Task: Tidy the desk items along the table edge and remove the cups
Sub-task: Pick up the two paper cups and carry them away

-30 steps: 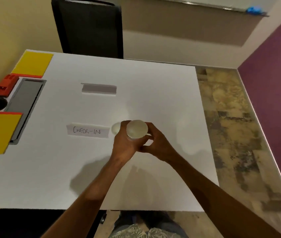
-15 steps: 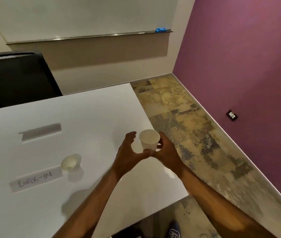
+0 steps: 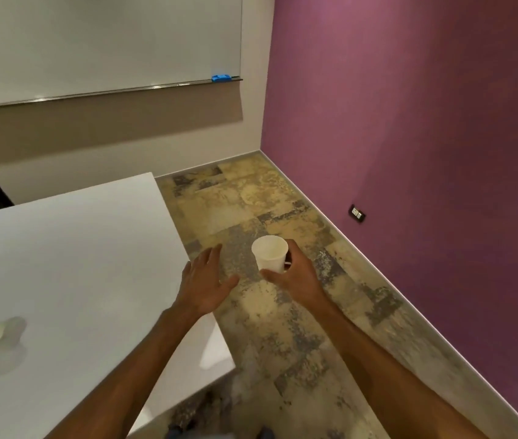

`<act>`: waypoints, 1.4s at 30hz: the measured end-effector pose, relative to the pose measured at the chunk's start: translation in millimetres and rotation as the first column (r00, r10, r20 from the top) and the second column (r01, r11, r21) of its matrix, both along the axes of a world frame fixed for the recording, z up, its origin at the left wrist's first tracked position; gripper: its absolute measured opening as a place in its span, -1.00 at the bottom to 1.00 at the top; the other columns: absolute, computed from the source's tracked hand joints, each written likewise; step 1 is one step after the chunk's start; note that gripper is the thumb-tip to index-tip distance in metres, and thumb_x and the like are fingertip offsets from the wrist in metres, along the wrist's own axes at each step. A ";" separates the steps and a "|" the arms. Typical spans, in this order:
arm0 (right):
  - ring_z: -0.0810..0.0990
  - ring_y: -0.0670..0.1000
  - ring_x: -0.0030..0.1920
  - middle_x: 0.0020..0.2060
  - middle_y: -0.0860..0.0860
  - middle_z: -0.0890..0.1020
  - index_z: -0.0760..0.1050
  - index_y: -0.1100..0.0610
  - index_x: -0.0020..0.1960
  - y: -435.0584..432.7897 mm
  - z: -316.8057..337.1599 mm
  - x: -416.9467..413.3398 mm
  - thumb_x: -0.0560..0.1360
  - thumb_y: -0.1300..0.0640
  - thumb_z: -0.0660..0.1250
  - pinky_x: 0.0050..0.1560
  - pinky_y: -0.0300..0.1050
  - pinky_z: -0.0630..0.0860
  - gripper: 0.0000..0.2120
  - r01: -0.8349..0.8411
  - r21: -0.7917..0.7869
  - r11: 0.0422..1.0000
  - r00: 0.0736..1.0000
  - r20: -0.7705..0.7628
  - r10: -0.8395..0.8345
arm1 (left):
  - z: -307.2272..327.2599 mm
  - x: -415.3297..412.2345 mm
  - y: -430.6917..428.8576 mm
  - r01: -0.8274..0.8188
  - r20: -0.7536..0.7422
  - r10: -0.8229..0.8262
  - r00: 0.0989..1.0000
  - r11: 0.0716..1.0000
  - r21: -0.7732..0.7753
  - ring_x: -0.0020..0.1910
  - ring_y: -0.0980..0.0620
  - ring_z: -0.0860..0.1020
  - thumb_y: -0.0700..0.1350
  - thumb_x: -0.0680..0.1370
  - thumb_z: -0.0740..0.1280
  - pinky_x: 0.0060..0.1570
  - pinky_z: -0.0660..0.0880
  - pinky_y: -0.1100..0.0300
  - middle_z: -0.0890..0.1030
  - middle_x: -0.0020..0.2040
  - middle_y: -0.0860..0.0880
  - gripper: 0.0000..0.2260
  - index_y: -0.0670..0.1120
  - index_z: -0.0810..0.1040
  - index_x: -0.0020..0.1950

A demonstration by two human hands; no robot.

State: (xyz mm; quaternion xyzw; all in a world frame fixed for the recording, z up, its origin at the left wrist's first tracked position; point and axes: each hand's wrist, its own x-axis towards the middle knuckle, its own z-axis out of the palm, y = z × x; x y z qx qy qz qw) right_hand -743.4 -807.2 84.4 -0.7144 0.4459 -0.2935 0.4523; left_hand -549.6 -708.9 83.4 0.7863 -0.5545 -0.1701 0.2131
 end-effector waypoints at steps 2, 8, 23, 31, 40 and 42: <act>0.57 -0.01 0.15 0.16 -0.09 0.59 0.41 0.02 0.36 -15.0 1.1 -22.8 0.31 0.09 0.61 0.06 -0.10 0.59 -0.32 0.026 0.002 1.000 1.000 -0.014 -0.026 | -0.6 -21.6 -15.5 0.014 0.063 -0.014 0.998 1.000 0.006 0.52 -0.15 0.22 0.27 0.54 0.23 0.47 0.19 -0.14 0.21 0.57 -0.11 -0.27 -0.05 0.08 0.59; 0.54 -0.06 0.13 0.15 -0.11 0.56 0.37 0.03 0.37 -61.3 0.5 -67.5 0.33 0.07 0.60 -0.11 -0.40 0.46 -0.31 0.070 0.000 0.998 0.997 -0.017 -0.070 | -6.5 -59.7 -64.5 0.041 0.097 -0.044 0.994 0.999 0.030 0.59 -0.12 0.01 0.29 0.57 0.16 0.54 -0.01 -0.15 0.05 0.61 -0.09 -0.27 0.00 0.00 0.61; 0.56 -0.02 0.13 0.13 -0.11 0.57 0.38 -0.09 0.32 -264.2 -27.0 -29.7 0.30 0.02 0.62 0.00 -0.19 0.57 -0.32 0.032 0.034 0.999 0.999 -0.021 -0.031 | -35.7 -25.1 -260.9 -0.081 0.102 0.072 0.992 0.993 0.087 0.58 -0.14 0.05 0.37 0.50 0.17 0.51 0.04 -0.18 0.07 0.61 -0.09 -0.22 0.06 -0.03 0.59; 0.57 0.00 0.14 0.13 -0.06 0.59 0.39 0.01 0.34 -404.1 -5.7 46.2 0.29 0.01 0.63 0.10 -0.03 0.60 -0.30 -0.066 -0.030 0.997 0.998 -0.021 0.066 | -17.1 40.3 -369.0 -0.229 0.112 0.221 0.969 0.971 0.067 0.55 -0.15 0.16 0.34 0.50 0.24 0.48 0.16 -0.17 0.16 0.59 -0.12 -0.22 0.02 0.06 0.59; 0.59 -0.01 0.09 0.08 -0.04 0.61 0.44 0.04 0.25 -512.2 2.8 147.9 0.28 0.05 0.64 -0.01 -0.16 0.59 -0.38 -0.220 -0.004 0.975 0.975 0.028 0.220 | 5.8 102.8 -446.0 -0.359 0.069 0.356 0.932 0.932 0.047 0.59 -0.11 0.02 0.28 0.54 0.24 0.53 0.07 -0.14 0.07 0.61 -0.09 -0.24 -0.01 0.03 0.60; 0.59 -0.04 0.08 0.08 -0.04 0.61 0.44 0.04 0.26 -537.9 1.6 174.9 0.28 0.06 0.64 -0.02 -0.23 0.57 -0.37 -0.263 0.003 0.965 0.964 0.042 0.263 | 8.9 121.0 -467.3 -0.387 0.068 0.383 0.921 0.921 0.042 0.59 -0.10 0.00 0.28 0.55 0.23 0.53 0.07 -0.16 0.05 0.61 -0.08 -0.25 -0.02 0.02 0.61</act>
